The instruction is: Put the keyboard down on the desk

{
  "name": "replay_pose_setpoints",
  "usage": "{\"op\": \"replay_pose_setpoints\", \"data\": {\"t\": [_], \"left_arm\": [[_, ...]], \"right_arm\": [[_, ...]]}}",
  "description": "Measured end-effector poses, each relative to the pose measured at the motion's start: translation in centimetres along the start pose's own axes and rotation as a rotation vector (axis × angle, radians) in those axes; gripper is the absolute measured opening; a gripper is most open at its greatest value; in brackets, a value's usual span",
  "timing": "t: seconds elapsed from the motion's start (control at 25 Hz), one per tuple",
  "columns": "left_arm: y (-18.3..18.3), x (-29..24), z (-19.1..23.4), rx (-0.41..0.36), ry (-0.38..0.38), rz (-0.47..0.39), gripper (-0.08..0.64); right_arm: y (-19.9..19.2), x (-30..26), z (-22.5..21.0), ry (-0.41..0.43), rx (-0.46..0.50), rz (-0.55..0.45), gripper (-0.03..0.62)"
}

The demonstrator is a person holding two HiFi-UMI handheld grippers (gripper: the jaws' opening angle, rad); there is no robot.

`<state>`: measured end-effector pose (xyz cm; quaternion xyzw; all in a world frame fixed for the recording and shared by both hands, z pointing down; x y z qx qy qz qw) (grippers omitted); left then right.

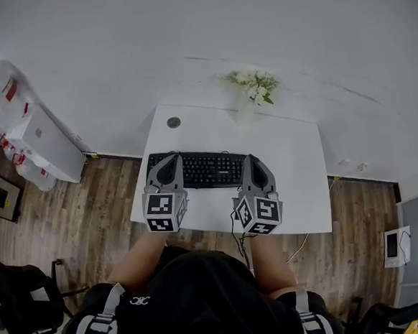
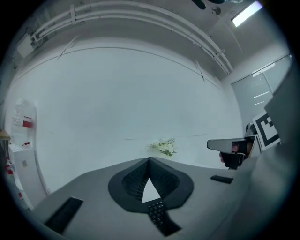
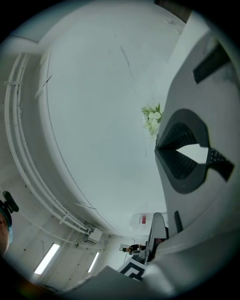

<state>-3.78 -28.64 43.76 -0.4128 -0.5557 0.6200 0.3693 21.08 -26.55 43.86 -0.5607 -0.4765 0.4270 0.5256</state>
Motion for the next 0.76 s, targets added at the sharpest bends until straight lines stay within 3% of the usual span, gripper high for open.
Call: {"op": "replay_pose_setpoints", "data": {"t": [0.76], "left_arm": [[-0.2, 0.1, -0.4, -0.003, 0.026, 0.018, 0.002]], "right_arm": [[-1.4, -0.3, -0.7, 0.009, -0.040, 0.028, 0.003]]}}
Point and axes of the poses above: the fingertips, and each gripper's own axes: x backward along the fingers, z to its left, y out of its top, the point moved 10 cm from there along x, backward along the fingers, and after that the axes turned 2 degrees about x, right-handed, at the moved point
